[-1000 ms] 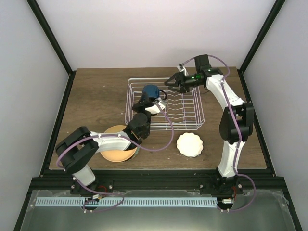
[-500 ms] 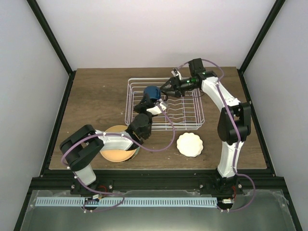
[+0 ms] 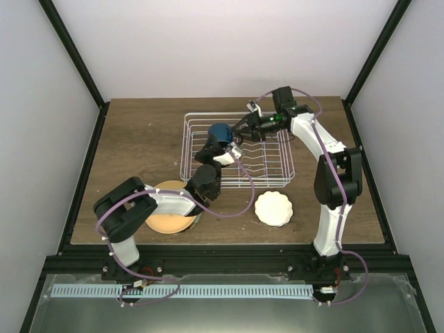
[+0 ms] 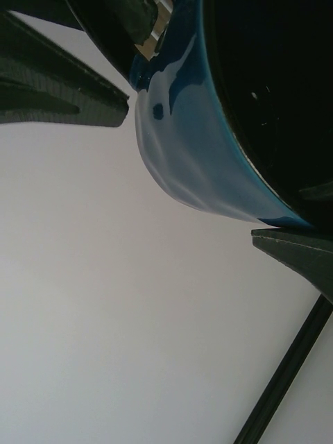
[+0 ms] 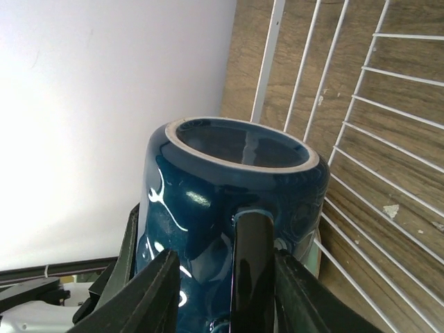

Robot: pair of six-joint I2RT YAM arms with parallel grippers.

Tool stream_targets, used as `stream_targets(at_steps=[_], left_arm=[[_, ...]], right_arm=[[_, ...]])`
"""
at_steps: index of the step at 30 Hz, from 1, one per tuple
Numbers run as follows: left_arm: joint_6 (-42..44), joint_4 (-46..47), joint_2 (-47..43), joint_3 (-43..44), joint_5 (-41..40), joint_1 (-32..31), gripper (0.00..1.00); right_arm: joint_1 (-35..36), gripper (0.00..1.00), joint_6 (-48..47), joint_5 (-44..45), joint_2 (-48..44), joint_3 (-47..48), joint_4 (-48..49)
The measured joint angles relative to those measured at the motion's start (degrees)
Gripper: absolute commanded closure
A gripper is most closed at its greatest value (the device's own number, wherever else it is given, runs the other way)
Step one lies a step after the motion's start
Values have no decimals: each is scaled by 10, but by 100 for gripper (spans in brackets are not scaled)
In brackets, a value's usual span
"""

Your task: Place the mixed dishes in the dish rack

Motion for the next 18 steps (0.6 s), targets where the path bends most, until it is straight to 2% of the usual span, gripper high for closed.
stream_targets(at_steps=[11, 17, 18], left_arm=[[7, 28, 9, 16, -13, 2, 100], [6, 21, 11, 21, -13, 3, 100], [2, 17, 11, 23, -13, 4, 93]], right_arm=[[-3, 96, 37, -29, 0, -5, 33], [-4, 99, 44, -26, 0, -4, 32], [-4, 99, 44, -25, 1, -3, 31]])
